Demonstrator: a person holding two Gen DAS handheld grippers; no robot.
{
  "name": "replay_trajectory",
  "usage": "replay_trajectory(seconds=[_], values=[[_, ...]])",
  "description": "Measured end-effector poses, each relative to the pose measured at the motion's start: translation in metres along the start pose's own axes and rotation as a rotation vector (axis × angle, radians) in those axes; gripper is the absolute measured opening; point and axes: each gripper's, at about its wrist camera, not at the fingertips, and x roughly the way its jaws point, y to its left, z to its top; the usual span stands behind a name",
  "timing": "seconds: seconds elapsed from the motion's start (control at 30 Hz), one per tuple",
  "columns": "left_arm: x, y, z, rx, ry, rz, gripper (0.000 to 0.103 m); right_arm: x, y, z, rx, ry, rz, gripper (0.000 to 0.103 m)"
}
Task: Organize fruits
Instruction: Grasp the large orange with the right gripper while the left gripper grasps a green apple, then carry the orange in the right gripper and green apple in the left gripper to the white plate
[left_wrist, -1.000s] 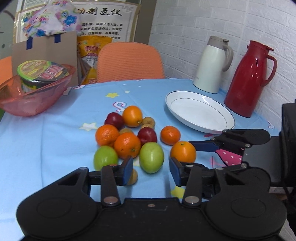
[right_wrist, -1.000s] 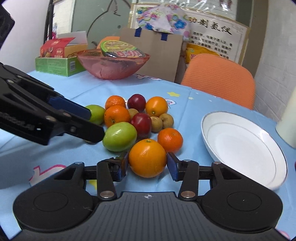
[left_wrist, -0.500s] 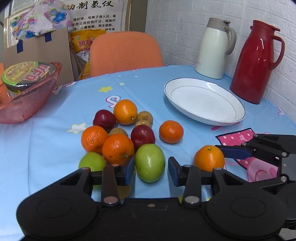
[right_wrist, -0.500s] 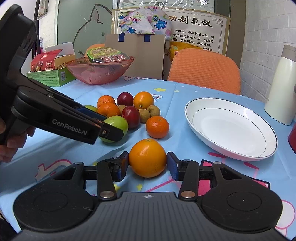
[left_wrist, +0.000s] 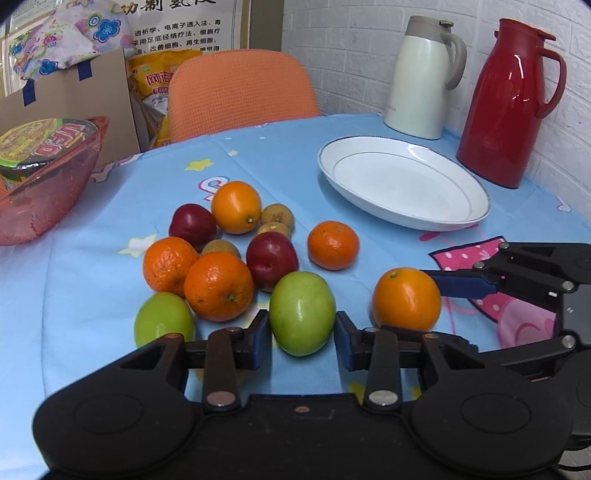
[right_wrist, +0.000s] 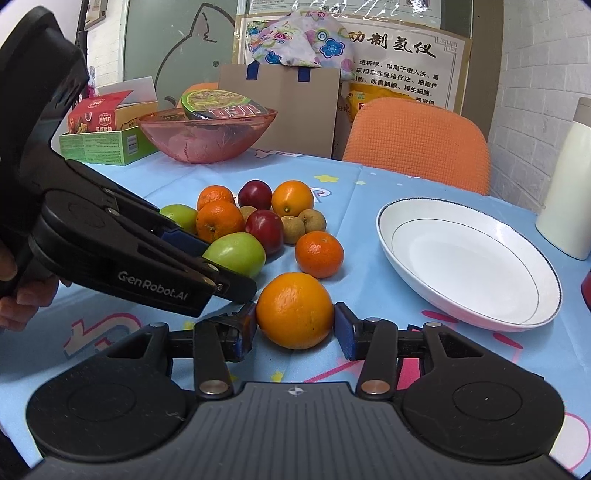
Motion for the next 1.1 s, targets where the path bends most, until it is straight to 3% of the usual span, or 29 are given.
replay_trajectory(seconds=[0.2,0.4,0.67,1.1], values=[[-0.031,-0.016,0.018,0.028,-0.101,-0.065,0.082,-0.031,-0.026,0.01,0.051,-0.112,-0.085,0.076],[-0.027,-0.038,0.057,0.073,-0.161,-0.093,0.082,-0.041,-0.065,0.023,0.083,-0.155,-0.197,0.076],[0.023,-0.054,0.098,0.048,-0.109,-0.161,0.082,-0.019,-0.105,0.027,0.085,-0.125,-0.27,0.076],[0.108,-0.045,0.132,-0.045,-0.02,-0.22,0.083,0.037,-0.14,0.029,0.009,-0.039,-0.276,0.076]])
